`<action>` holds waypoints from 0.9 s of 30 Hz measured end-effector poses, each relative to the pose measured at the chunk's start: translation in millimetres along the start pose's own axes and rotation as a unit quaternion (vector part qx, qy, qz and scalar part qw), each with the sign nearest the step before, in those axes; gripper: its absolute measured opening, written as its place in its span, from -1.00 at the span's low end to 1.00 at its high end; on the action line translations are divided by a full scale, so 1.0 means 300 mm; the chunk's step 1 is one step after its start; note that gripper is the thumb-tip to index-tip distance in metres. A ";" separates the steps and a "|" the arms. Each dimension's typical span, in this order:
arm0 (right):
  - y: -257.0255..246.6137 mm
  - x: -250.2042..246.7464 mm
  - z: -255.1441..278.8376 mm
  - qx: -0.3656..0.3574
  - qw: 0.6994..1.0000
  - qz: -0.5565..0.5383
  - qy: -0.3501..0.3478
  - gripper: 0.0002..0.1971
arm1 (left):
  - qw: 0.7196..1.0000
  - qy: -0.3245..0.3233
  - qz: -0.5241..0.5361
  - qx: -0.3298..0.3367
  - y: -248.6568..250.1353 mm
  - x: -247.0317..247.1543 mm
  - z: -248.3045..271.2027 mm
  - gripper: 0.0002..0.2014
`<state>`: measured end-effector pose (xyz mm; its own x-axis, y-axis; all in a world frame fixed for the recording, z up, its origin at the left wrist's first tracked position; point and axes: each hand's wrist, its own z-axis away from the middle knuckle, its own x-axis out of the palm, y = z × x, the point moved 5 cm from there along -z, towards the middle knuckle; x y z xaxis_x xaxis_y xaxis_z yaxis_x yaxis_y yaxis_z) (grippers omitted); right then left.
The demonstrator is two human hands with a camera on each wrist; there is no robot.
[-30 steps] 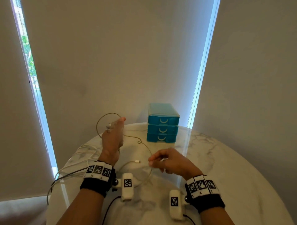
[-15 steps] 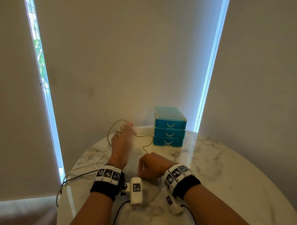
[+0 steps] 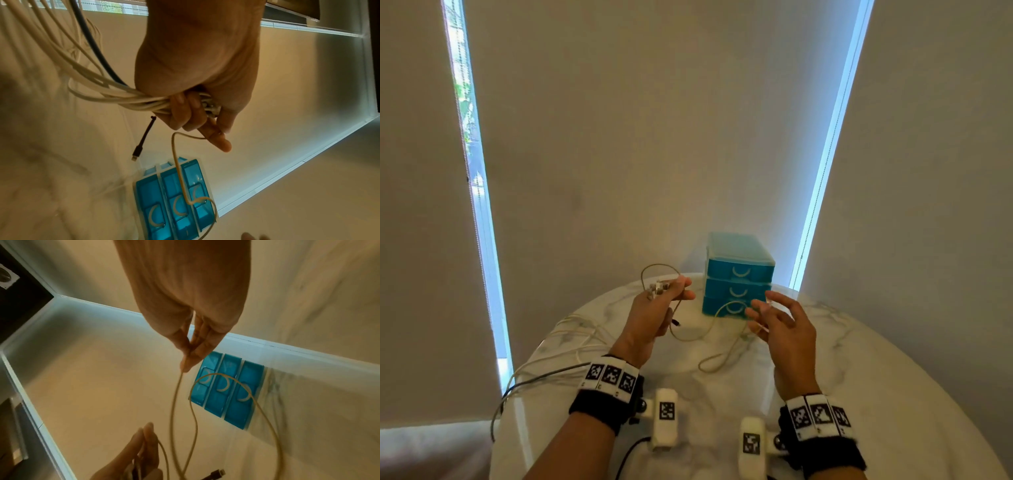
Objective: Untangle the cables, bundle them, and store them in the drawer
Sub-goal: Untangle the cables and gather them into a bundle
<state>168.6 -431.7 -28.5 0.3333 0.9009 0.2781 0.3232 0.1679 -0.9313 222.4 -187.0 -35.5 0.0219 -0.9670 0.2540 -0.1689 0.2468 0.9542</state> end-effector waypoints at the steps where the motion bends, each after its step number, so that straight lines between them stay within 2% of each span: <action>1: 0.010 0.018 0.000 0.000 0.999 0.032 -0.031 -0.80 | 1.000 -0.009 -0.007 -0.002 0.003 0.005 0.003 -0.71; 2: 0.025 0.046 0.008 0.001 0.995 0.078 -0.067 -0.76 | 1.000 -0.022 -0.015 -0.004 0.007 0.010 0.007 -0.71; 4: 0.065 0.117 0.037 -0.008 0.963 0.227 -0.147 -0.86 | 0.998 -0.057 -0.040 0.002 0.018 0.023 0.015 -0.70; 5: 0.083 0.155 0.057 -0.021 0.931 0.310 -0.190 -0.79 | 0.996 -0.077 -0.053 0.007 0.023 0.029 0.020 -0.71; 6: 0.105 0.185 0.073 -0.030 0.902 0.371 -0.221 -0.64 | 0.993 -0.096 -0.063 0.011 0.026 0.035 0.025 -0.73; 8: 0.118 0.229 0.092 -0.033 0.867 0.435 -0.241 -0.49 | 0.989 -0.125 -0.077 0.015 0.030 0.040 0.031 -0.74; 10: 0.112 0.261 0.103 -0.049 0.830 0.494 -0.255 -0.53 | 0.987 -0.133 -0.082 0.018 0.032 0.040 0.029 -0.75; 13: 0.105 0.304 0.118 -0.097 0.746 0.575 -0.322 -0.70 | 0.992 -0.111 -0.066 0.013 0.025 0.028 0.017 -0.73; 14: 0.092 0.313 0.117 -0.109 0.743 0.565 -0.342 -0.74 | 0.994 -0.098 -0.055 0.007 0.023 0.020 0.013 -0.72; 15: 0.072 0.313 0.107 -0.114 0.760 0.536 -0.349 -0.79 | 0.996 -0.079 -0.039 0.002 0.021 0.009 0.006 -0.71; 16: 0.041 0.300 0.088 -0.109 0.799 0.492 -0.330 -0.84 | 0.998 -0.055 -0.021 -0.002 0.019 -0.005 -0.002 -0.69; 17: 0.007 0.268 0.054 -0.104 0.846 0.441 -0.280 -0.86 | 1.000 -0.029 -0.004 -0.003 0.018 -0.019 -0.009 -0.68; 19: -0.058 0.167 -0.014 -0.090 0.936 0.315 -0.129 -0.83 | 0.999 0.027 0.034 0.002 0.021 -0.042 -0.018 -0.62; 20: -0.085 0.110 -0.039 -0.088 0.966 0.240 -0.048 -0.82 | 0.997 0.054 0.051 0.012 0.027 -0.051 -0.018 -0.60; 21: -0.116 0.054 -0.056 -0.098 0.982 0.159 0.026 -0.81 | 0.995 0.077 0.064 0.026 0.038 -0.058 -0.014 -0.58; 22: -0.149 -0.002 -0.065 -0.110 0.987 0.071 0.094 -0.80 | 0.992 0.099 0.069 0.042 0.051 -0.065 -0.011 -0.56; 23: -0.178 -0.055 -0.071 -0.128 0.979 -0.005 0.158 -0.79 | 0.989 0.117 0.066 0.060 0.068 -0.070 -0.005 -0.56; 25: -0.220 -0.139 -0.077 -0.152 0.948 -0.114 0.256 -0.76 | 0.982 0.150 0.028 0.111 0.107 -0.076 0.007 -0.55; 27: -0.230 -0.193 -0.111 -0.153 0.916 -0.193 0.315 -0.71 | 0.963 0.187 -0.043 0.192 0.151 -0.074 0.025 -0.55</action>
<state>156.5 -508.6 27.4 0.5551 0.3719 0.7440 0.7266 0.2186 -0.6514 207.0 -154.8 0.9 0.3926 -0.8750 0.2834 -0.5003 0.0554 0.8641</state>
